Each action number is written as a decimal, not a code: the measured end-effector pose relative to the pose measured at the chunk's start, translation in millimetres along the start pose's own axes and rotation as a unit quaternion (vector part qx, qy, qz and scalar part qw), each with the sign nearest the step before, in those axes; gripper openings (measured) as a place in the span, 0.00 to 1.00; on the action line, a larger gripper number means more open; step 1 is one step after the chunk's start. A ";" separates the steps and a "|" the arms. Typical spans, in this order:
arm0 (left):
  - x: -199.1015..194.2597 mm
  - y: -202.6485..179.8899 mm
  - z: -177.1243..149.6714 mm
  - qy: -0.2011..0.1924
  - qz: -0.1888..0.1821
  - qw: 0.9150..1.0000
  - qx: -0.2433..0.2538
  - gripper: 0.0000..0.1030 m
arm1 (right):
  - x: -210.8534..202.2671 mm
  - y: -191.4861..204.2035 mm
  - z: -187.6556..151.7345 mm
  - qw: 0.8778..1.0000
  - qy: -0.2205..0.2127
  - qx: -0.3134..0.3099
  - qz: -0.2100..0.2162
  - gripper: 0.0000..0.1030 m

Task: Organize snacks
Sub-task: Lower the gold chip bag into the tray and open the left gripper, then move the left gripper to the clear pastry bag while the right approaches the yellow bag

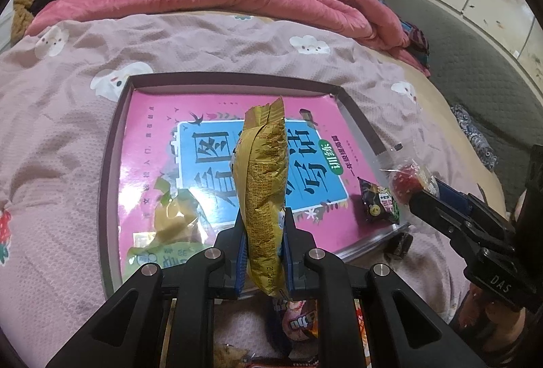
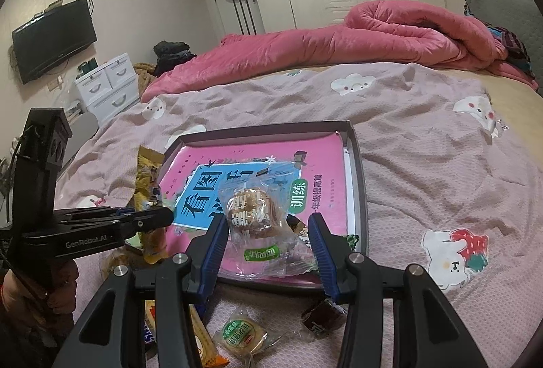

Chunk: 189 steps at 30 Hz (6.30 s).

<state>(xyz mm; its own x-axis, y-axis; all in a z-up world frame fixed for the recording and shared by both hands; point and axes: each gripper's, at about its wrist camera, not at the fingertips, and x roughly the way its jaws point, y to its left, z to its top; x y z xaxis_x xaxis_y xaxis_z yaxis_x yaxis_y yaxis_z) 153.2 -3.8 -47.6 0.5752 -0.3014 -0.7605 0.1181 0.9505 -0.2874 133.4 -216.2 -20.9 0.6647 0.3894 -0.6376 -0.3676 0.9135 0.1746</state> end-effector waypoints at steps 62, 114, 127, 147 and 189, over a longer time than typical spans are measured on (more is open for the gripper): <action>14.7 8.0 -2.6 0.014 0.018 1.000 -0.003 0.18 | 47.8 21.1 -12.8 0.996 0.061 -0.066 -0.016 0.49; -33.1 13.3 2.1 -0.020 0.004 0.999 -0.028 0.63 | 13.8 -1.0 1.7 1.000 0.012 0.001 -0.014 0.64; -47.9 17.4 2.1 -0.031 0.019 0.999 -0.024 0.73 | 3.2 -7.1 3.4 1.000 -0.003 0.017 -0.022 0.72; -63.4 20.8 0.1 -0.036 0.031 0.999 -0.022 0.76 | -33.3 -17.6 11.8 0.997 -0.059 0.047 -0.035 0.85; -76.5 43.0 -42.9 0.021 0.042 0.997 -0.064 0.78 | -42.0 41.9 -21.2 1.000 0.006 -0.025 0.013 0.93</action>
<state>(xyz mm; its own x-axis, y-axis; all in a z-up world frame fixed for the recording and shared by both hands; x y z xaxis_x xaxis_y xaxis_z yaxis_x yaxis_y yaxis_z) 79.6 57.0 -26.8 0.5433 -0.2272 -0.8082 -0.0351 0.9557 -0.2922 76.3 -196.7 -2.8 0.6465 0.4107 -0.6430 -0.4168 0.8960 0.1532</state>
